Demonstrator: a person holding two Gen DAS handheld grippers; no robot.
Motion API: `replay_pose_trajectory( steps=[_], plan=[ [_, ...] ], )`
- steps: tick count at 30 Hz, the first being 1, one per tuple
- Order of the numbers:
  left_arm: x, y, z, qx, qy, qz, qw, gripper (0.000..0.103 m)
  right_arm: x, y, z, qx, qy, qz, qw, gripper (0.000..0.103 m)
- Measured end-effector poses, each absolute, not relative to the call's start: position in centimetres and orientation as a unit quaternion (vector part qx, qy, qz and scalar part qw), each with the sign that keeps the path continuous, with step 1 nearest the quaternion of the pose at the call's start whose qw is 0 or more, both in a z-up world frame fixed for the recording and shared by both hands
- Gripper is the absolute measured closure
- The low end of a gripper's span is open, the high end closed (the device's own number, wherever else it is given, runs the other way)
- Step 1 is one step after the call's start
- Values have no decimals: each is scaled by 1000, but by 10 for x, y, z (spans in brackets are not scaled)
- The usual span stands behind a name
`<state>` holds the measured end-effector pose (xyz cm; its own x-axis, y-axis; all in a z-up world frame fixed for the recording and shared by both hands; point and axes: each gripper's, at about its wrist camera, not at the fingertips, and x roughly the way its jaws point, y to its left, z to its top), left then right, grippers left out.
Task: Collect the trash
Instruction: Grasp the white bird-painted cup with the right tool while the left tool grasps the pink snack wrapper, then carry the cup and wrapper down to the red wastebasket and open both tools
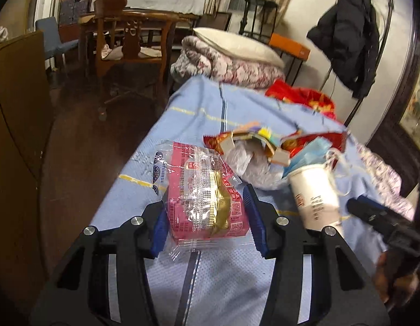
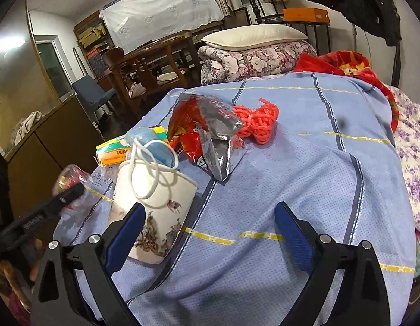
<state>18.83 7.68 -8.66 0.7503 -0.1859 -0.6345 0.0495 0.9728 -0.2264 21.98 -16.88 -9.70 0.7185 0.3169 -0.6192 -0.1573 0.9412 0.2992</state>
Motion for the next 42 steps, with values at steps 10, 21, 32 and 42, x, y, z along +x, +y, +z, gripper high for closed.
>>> replay_pose_trajectory(
  steps=[10,21,32,42],
  plan=[
    [182,100,-73,-130,335,-62,931,53,223,-111,-104,124,386,152,901,6],
    [170,118,-60,-150,322,-64,933,53,177,-109,-83,92,354,136,921,28],
    [157,103,-61,-133,332,-67,932,53,128,-137,-61,76,329,141,931,28],
    [82,145,-27,-83,336,-13,938,53,114,-91,-34,101,316,241,912,28]
  ],
)
